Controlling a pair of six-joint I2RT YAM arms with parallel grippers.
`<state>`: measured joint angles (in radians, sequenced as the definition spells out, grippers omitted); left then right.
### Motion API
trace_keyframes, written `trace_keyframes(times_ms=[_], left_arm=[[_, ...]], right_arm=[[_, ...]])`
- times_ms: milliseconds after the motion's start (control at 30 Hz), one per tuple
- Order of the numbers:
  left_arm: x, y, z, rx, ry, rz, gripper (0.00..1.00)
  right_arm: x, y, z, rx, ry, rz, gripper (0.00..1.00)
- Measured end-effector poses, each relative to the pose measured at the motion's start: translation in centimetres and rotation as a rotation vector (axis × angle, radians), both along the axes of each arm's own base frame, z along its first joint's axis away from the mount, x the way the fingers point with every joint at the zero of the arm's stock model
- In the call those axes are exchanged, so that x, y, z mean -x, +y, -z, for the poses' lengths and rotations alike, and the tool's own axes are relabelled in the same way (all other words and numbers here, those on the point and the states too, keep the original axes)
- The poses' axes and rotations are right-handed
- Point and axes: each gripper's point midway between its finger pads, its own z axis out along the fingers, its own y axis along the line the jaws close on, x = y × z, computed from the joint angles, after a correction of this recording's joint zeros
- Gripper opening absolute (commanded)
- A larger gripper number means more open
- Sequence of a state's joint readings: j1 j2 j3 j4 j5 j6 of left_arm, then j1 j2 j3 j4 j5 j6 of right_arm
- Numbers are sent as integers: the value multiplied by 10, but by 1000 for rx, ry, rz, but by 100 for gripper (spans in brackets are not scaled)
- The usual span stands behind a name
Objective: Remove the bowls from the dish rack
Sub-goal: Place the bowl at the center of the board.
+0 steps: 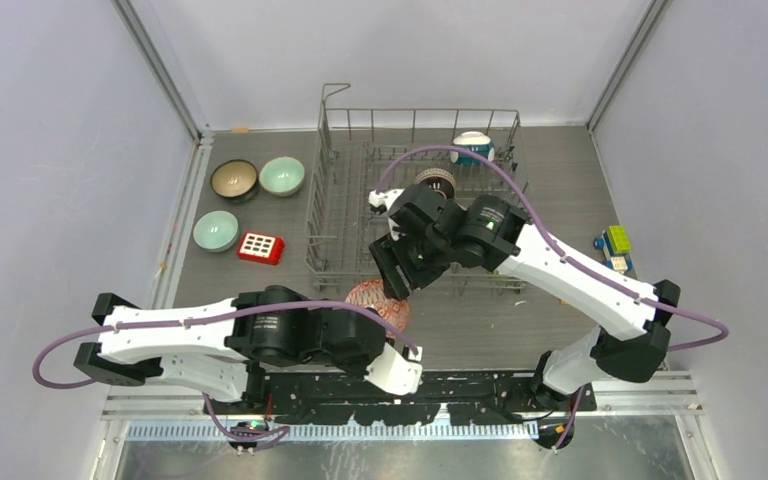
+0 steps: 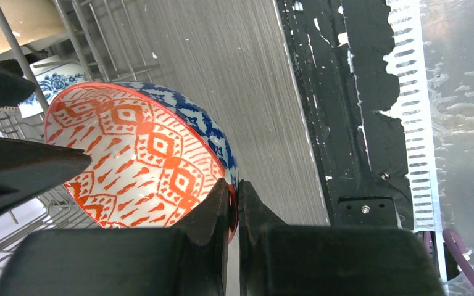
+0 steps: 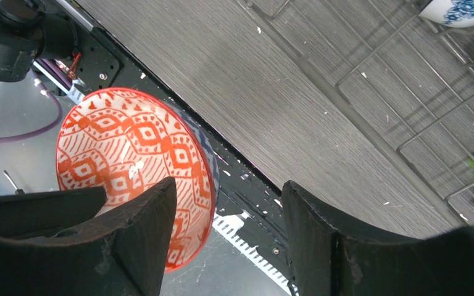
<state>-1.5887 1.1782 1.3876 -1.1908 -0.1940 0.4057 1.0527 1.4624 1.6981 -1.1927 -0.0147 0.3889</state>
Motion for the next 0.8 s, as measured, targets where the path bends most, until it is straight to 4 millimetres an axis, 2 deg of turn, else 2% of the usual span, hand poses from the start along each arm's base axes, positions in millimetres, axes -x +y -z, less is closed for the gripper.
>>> trace_keyframes(times_ms=[267, 667, 800], left_arm=[[3, 4, 3, -21, 13, 8, 0], [6, 6, 5, -36, 33, 16, 0], [7, 6, 6, -36, 35, 18, 0]], right_arm=[[-3, 10, 15, 44, -11, -20, 50], [0, 21, 23, 70, -30, -46, 45], [2, 23, 25, 77, -35, -58, 34]])
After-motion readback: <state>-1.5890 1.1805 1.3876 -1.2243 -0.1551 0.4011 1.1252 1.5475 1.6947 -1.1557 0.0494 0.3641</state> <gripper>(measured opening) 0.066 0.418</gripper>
